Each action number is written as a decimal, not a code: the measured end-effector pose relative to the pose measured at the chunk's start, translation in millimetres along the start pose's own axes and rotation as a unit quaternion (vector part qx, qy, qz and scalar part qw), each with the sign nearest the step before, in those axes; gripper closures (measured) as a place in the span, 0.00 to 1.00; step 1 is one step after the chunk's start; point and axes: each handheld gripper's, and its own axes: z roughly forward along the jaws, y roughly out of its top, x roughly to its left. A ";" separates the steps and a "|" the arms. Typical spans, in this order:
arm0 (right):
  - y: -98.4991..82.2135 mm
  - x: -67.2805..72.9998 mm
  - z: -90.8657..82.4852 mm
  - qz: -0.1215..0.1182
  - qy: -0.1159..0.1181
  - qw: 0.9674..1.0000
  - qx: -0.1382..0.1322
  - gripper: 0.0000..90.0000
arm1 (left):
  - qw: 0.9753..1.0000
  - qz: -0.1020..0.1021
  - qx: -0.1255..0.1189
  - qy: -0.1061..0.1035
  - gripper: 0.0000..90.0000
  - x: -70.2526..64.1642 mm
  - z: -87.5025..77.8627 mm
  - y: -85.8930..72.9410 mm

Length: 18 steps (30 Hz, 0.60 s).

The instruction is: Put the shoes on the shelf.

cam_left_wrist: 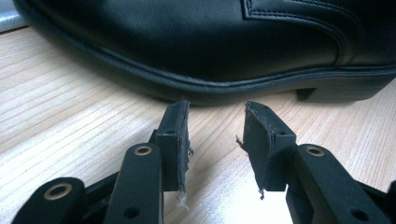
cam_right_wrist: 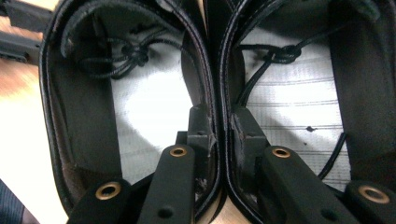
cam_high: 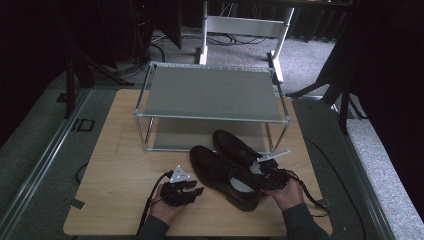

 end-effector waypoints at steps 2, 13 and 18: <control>0.0 2.3 -0.9 -0.001 -0.001 1.000 -0.010 0.89 | 1.000 -0.001 -0.001 0.000 0.68 0.1 -0.3 0.2; 9.9 8.3 -9.1 0.006 0.004 0.999 -0.047 0.90 | 1.000 -0.002 -0.005 0.002 0.67 1.3 -2.5 0.7; 15.0 9.5 -9.0 0.011 -0.004 0.998 -0.057 0.90 | 1.000 -0.004 -0.008 0.003 0.67 2.0 -3.0 0.8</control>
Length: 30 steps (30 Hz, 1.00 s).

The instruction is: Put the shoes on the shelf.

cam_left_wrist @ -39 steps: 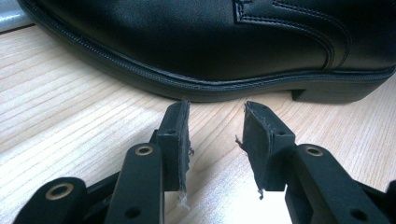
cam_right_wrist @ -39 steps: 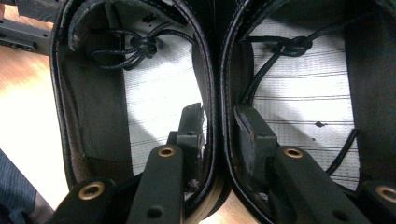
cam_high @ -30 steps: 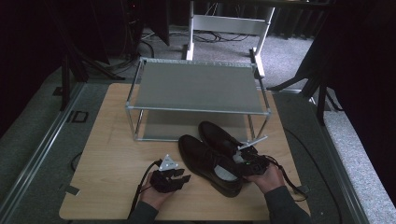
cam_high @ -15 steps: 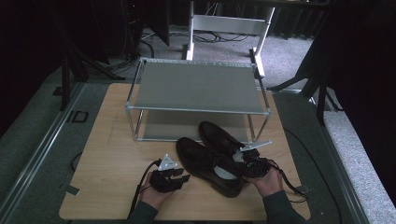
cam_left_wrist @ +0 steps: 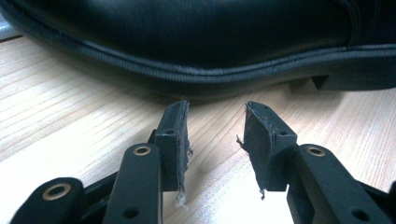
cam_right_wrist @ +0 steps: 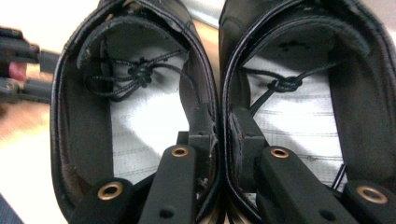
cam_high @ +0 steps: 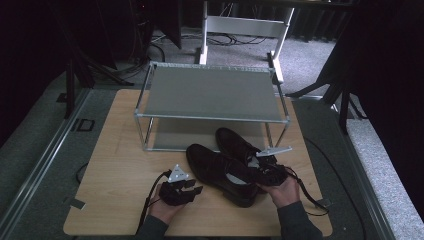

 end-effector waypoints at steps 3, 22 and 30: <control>3.4 -2.0 1.0 0.004 -0.003 1.000 -0.002 0.90 | 1.000 0.000 -0.001 0.001 0.67 0.0 0.0 0.1; 36.9 -24.7 19.7 0.042 -0.041 0.998 -0.021 0.90 | 1.000 0.010 -0.013 -0.001 0.67 -4.4 8.2 19.4; 55.1 -23.9 39.8 0.058 -0.055 0.996 -0.027 0.90 | 1.000 0.019 -0.023 0.005 0.67 -8.3 25.3 48.0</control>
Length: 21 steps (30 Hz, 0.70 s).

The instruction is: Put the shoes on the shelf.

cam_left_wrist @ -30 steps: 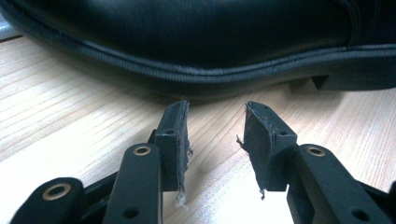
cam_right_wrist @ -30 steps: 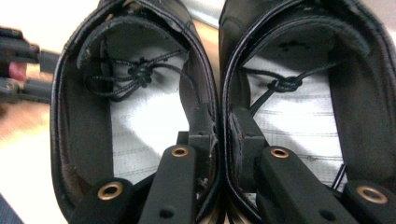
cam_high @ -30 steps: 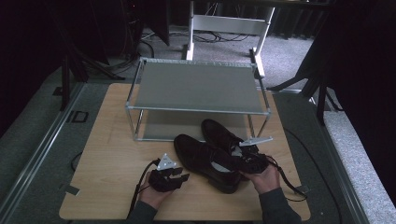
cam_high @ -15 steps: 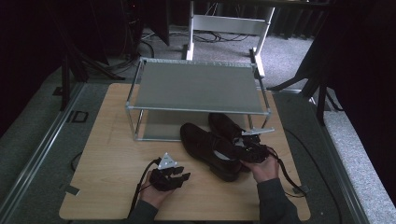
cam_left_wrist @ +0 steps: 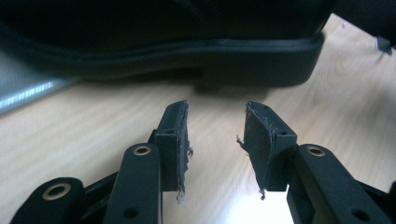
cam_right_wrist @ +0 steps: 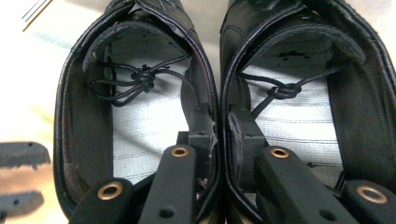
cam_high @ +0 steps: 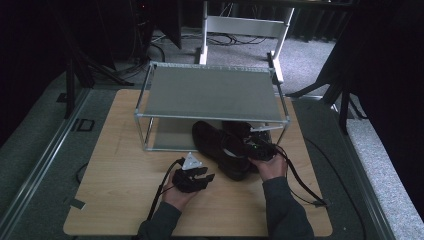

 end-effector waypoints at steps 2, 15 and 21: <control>2.7 1.9 4.6 0.006 -0.006 1.000 -0.008 0.90 | 1.000 0.001 -0.005 0.004 0.66 0.5 4.2 7.7; 12.3 22.5 26.6 0.044 -0.048 0.997 -0.051 0.90 | 0.999 -0.018 -0.001 0.041 0.68 17.0 31.0 30.6; 10.7 25.7 34.9 0.066 -0.065 0.994 -0.056 0.90 | 0.998 -0.015 0.003 0.057 0.71 25.1 37.0 32.5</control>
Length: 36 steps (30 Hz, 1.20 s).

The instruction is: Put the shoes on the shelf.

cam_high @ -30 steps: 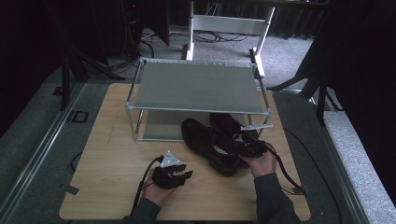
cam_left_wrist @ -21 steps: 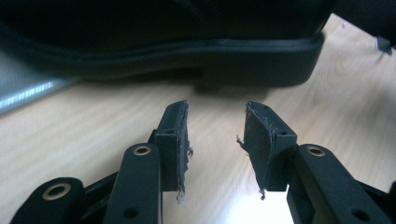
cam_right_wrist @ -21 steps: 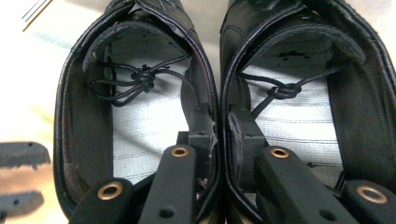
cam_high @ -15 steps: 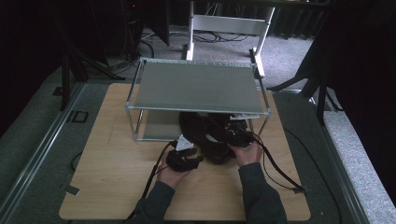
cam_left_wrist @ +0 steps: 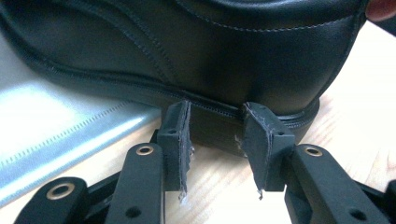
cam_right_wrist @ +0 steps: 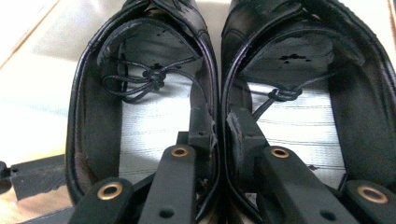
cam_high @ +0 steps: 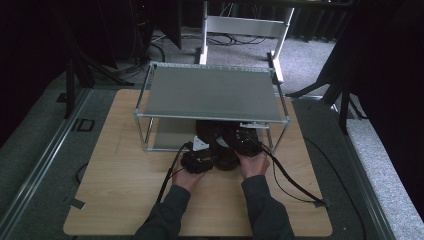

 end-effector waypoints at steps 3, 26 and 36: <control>1.4 4.7 4.3 0.015 -0.018 1.000 -0.001 0.90 | 1.000 0.012 0.002 0.020 0.72 0.0 3.2 2.5; -7.5 -19.1 -47.2 -0.020 0.048 0.990 -0.128 0.54 | 1.000 0.004 -0.021 0.005 0.36 -5.2 -6.6 3.8; -51.3 -58.5 -52.2 -0.049 0.049 0.993 -0.100 0.46 | 1.000 0.009 0.001 -0.001 0.23 -16.9 6.9 4.8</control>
